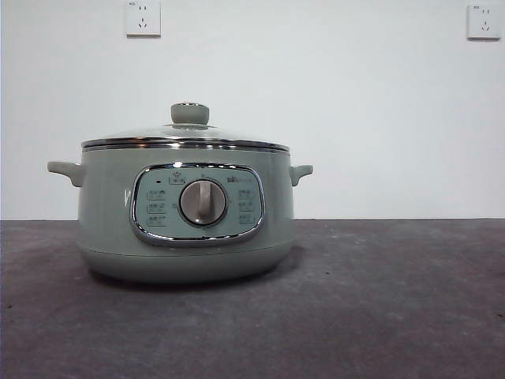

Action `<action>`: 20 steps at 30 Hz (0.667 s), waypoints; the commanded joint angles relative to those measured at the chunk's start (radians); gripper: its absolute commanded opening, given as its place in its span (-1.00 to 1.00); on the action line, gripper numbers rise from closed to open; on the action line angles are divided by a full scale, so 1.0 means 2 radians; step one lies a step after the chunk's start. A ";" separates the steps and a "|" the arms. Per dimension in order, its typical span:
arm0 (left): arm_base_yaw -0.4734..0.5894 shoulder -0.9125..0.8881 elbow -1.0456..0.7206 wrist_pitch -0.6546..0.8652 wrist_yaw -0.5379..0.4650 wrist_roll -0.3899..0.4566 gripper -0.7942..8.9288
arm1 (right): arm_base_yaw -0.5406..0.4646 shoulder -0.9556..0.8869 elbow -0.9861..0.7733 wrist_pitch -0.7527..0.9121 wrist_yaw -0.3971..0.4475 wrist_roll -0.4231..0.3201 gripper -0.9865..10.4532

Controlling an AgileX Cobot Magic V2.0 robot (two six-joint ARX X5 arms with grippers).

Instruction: Pick up the corn,open the lid,put the corn in the pot,close the lid

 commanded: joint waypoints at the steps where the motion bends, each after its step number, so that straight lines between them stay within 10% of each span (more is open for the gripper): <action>1: 0.002 0.001 -0.005 0.002 -0.001 -0.003 -0.84 | 0.001 0.000 -0.005 0.002 0.000 -0.002 -0.83; 20: 0.002 0.053 -0.005 0.002 -0.001 -0.003 -0.84 | -0.038 -0.015 -0.007 0.001 0.012 -0.040 -0.83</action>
